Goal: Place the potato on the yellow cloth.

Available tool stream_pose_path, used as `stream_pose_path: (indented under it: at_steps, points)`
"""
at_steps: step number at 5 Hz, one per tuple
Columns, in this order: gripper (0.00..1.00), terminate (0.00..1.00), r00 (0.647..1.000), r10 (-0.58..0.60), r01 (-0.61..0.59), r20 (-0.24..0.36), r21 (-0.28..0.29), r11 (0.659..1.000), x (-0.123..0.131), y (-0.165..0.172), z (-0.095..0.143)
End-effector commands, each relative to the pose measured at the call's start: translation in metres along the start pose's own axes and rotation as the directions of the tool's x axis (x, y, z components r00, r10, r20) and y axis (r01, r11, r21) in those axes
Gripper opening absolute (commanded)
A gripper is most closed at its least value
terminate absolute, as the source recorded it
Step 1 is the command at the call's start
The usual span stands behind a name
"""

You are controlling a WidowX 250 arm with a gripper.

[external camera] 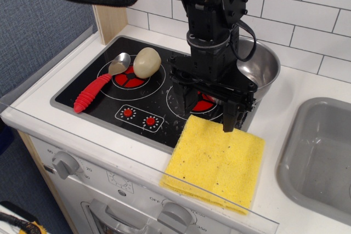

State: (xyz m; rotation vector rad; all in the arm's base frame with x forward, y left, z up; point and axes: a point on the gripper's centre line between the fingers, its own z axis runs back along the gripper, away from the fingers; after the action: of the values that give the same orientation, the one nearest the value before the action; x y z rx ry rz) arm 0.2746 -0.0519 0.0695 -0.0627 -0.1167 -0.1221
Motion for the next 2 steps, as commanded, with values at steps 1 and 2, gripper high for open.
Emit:
stream_pose_path:
  at_steps: [1,2]
  points:
    - [1.00,0.00,1.000,0.000,0.000,0.000,0.000,1.000,0.000,0.000,0.000]
    - [1.00,0.00,0.998,0.058,-0.058,0.017,0.024,0.998,0.014,0.037,0.005]
